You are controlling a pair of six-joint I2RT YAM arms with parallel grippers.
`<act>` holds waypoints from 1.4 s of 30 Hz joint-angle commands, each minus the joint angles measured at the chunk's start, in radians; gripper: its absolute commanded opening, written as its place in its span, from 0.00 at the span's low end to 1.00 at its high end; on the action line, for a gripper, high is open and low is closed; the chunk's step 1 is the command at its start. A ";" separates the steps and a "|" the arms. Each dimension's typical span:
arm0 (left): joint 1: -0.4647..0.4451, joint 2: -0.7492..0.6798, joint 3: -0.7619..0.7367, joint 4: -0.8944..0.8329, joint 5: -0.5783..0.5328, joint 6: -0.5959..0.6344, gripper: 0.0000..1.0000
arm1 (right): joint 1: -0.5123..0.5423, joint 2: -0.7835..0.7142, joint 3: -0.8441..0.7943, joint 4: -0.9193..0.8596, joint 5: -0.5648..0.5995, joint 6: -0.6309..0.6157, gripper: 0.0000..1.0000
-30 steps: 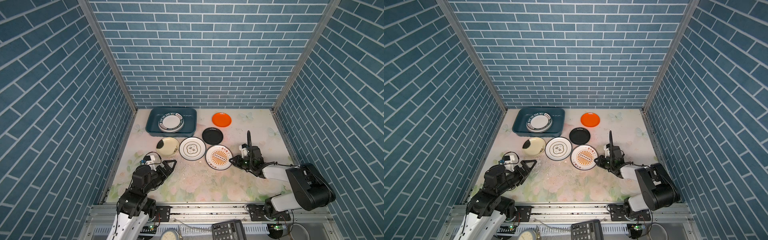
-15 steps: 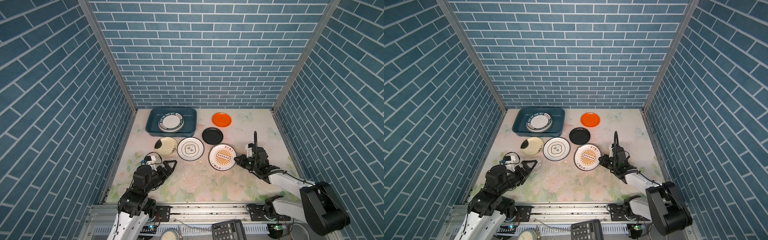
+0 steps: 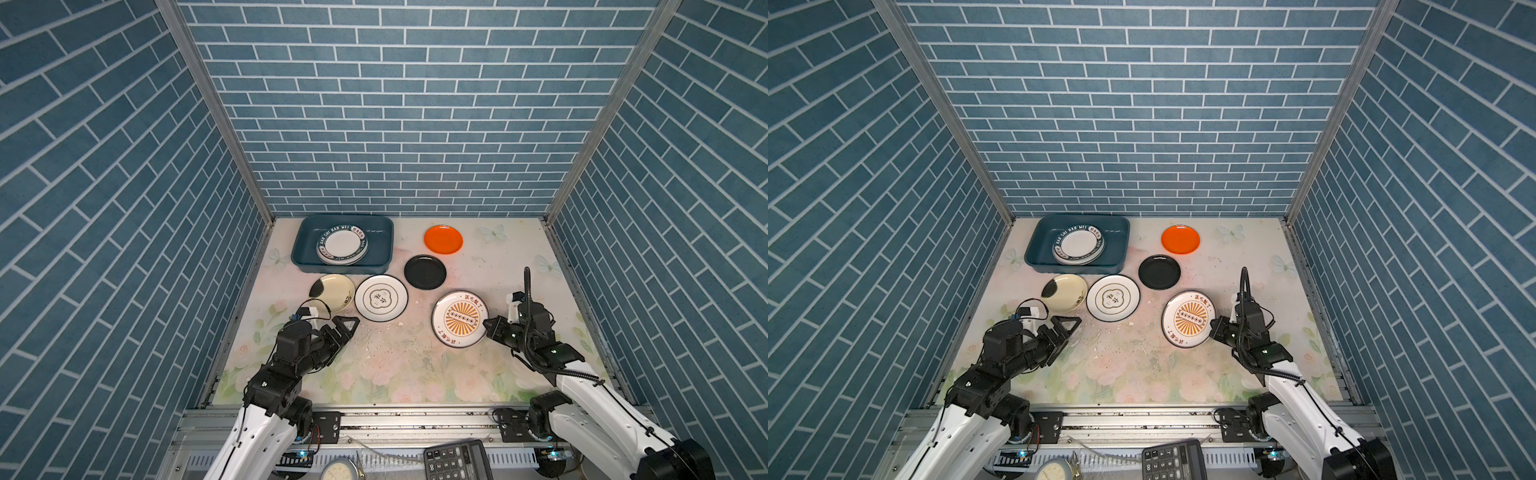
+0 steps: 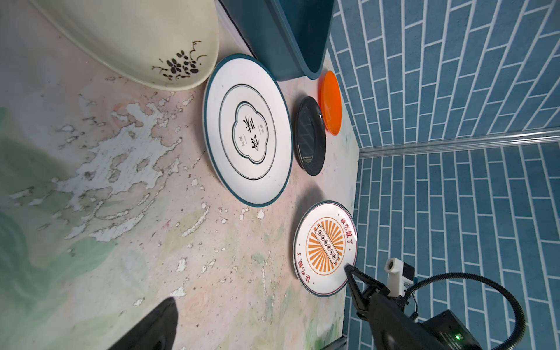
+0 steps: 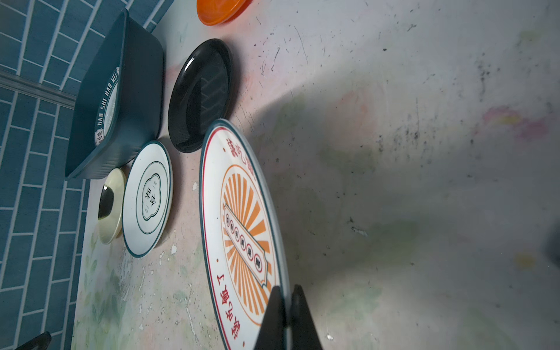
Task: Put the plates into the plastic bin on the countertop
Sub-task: 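Lower the right gripper onto the orange-sunburst plate rim and close, then tilt the plate up with the right gripper while the left gripper reaches toward it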
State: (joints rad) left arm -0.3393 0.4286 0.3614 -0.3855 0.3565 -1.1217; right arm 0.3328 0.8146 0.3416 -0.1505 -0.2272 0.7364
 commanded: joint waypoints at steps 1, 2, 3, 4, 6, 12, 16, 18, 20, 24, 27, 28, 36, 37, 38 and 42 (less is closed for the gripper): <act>-0.037 0.026 0.034 0.044 -0.036 0.015 1.00 | -0.006 -0.036 0.025 -0.007 -0.046 0.040 0.00; -0.048 0.035 0.034 0.046 -0.045 0.015 1.00 | -0.007 -0.038 0.033 -0.010 -0.052 0.047 0.00; -0.064 0.044 0.037 0.051 -0.056 0.014 0.99 | -0.008 -0.038 0.043 -0.015 -0.058 0.054 0.00; -0.079 0.053 0.039 0.057 -0.067 0.015 1.00 | -0.009 -0.038 0.054 -0.023 -0.062 0.060 0.00; -0.106 0.074 0.041 0.077 -0.081 0.015 1.00 | -0.014 -0.039 0.072 -0.030 -0.077 0.074 0.00; -0.174 0.175 0.056 0.171 -0.113 0.014 1.00 | -0.026 -0.009 0.109 -0.018 -0.129 0.107 0.00; -0.218 0.312 0.068 0.288 -0.089 0.056 1.00 | -0.031 -0.003 0.109 0.024 -0.167 0.140 0.00; -0.237 0.394 0.094 0.317 -0.067 0.081 1.00 | -0.038 0.010 0.111 0.030 -0.182 0.150 0.00; -0.267 0.468 0.126 0.336 -0.063 0.101 0.99 | -0.040 0.020 0.104 0.057 -0.210 0.160 0.00; -0.329 0.601 0.173 0.421 -0.082 0.115 0.99 | -0.044 0.028 0.089 0.112 -0.253 0.205 0.00; -0.358 0.707 0.217 0.499 -0.069 0.116 0.99 | -0.045 0.029 0.091 0.143 -0.285 0.238 0.00; -0.366 0.744 0.239 0.517 -0.061 0.120 0.99 | -0.046 0.029 0.091 0.151 -0.296 0.251 0.00; -0.421 0.988 0.400 0.622 -0.007 0.125 0.92 | -0.055 0.029 0.070 0.188 -0.378 0.274 0.00; -0.426 1.009 0.411 0.636 -0.005 0.121 0.91 | -0.058 0.020 0.060 0.196 -0.383 0.285 0.00; -0.430 1.022 0.418 0.649 -0.004 0.116 0.89 | -0.059 0.011 0.053 0.203 -0.386 0.296 0.00; -0.435 1.059 0.433 0.684 -0.010 0.095 0.78 | -0.069 -0.031 0.029 0.214 -0.392 0.326 0.00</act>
State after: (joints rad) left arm -0.7677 1.4719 0.7731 0.2451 0.3401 -1.0191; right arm 0.2722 0.8219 0.3798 -0.0055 -0.5766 1.0004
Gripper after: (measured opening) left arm 0.794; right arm 0.060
